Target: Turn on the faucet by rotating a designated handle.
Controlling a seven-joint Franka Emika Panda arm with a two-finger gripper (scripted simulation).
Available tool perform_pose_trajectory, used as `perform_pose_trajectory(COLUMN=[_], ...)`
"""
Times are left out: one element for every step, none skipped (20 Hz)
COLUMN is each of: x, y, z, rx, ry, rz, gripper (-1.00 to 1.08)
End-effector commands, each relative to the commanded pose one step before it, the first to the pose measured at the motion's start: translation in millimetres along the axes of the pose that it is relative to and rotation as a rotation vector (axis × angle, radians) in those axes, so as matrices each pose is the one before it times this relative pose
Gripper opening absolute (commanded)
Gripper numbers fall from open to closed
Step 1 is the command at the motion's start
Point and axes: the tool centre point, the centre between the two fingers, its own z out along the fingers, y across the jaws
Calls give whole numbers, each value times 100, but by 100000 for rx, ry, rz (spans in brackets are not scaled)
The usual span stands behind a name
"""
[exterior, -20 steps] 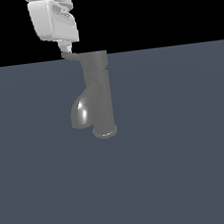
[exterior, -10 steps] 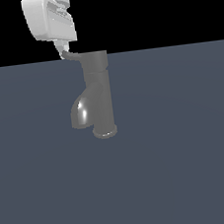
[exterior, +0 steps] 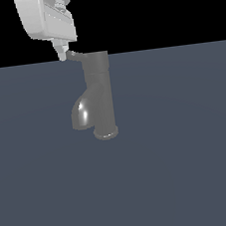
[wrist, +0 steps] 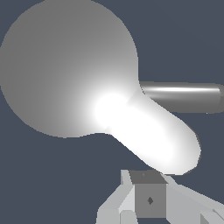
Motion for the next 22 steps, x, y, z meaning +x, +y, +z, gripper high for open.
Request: perform_pose_trajectory(x=[1169, 126, 141, 130, 134, 135, 0, -1189, 507, 511, 523, 517, 529, 524, 536, 531, 542, 546, 541, 553, 557, 563], y=[746, 290, 310, 296, 301, 302, 0, -75, 130, 131, 128, 133, 130, 134, 132, 136, 133, 134, 137, 135, 135, 134], z=[-48, 20, -21, 12, 1, 1, 0, 16, -1, -2, 0, -2, -1, -2, -1, -3, -2, -2, -4, -3, -4, -5], rx=[-393, -80, 0, -66, -47, -47, 0, 251, -18, -18, -21, -18, -20, -17, -20, -17, -19, -19, -16, -18, -17, -16], ry=[378, 2, 0, 2, 2, 2, 0, -169, 8, 8, 9, 8, 10, 9, 11, 10, 12, 12, 12, 14, 16, 18], rz=[1295, -28, 0, -22, -15, -13, 0, -1858, 118, 118, 136, 118, 136, 118, 136, 118, 136, 136, 118, 136, 136, 136], gripper=[-100, -100, -100, -100, -100, -100, -100, -100, -100, -100, -100, -100, -100, -100, -100, -100, -100, -100, -100, -100, -100, -100])
